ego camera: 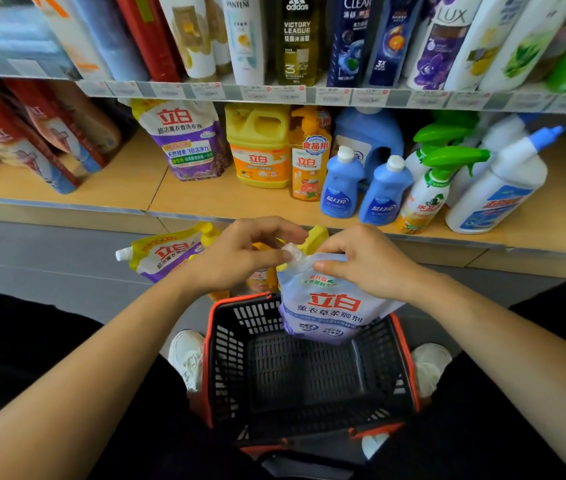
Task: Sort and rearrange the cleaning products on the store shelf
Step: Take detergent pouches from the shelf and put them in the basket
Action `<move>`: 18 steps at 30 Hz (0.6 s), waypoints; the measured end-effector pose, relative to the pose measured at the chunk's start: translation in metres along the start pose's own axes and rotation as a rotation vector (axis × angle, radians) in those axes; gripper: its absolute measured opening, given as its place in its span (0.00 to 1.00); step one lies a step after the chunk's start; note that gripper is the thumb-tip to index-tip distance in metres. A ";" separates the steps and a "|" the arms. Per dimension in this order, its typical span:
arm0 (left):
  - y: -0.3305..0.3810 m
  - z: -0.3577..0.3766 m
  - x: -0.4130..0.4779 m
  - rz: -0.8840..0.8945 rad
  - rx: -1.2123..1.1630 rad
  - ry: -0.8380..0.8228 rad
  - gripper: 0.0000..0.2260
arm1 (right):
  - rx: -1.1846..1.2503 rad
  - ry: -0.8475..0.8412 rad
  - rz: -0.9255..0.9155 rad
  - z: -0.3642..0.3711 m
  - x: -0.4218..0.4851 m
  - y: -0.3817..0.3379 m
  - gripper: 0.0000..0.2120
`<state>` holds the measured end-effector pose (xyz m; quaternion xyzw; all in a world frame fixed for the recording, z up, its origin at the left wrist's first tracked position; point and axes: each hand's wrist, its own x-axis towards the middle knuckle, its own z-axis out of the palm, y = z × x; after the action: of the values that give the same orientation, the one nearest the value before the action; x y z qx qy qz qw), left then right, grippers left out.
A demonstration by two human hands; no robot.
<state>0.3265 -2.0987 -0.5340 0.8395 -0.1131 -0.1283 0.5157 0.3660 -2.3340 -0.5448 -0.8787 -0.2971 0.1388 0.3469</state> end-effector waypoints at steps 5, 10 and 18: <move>0.001 -0.004 -0.002 0.056 0.104 -0.016 0.08 | 0.007 0.002 -0.011 0.001 -0.001 -0.002 0.04; 0.000 -0.001 -0.001 -0.074 0.141 0.145 0.13 | -0.017 -0.005 -0.009 0.000 0.000 0.000 0.05; 0.004 -0.003 -0.003 0.078 0.177 -0.081 0.17 | -0.042 -0.025 -0.021 -0.001 -0.001 0.001 0.07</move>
<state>0.3246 -2.0974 -0.5291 0.8709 -0.1775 -0.1315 0.4390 0.3657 -2.3358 -0.5452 -0.8808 -0.3136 0.1399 0.3260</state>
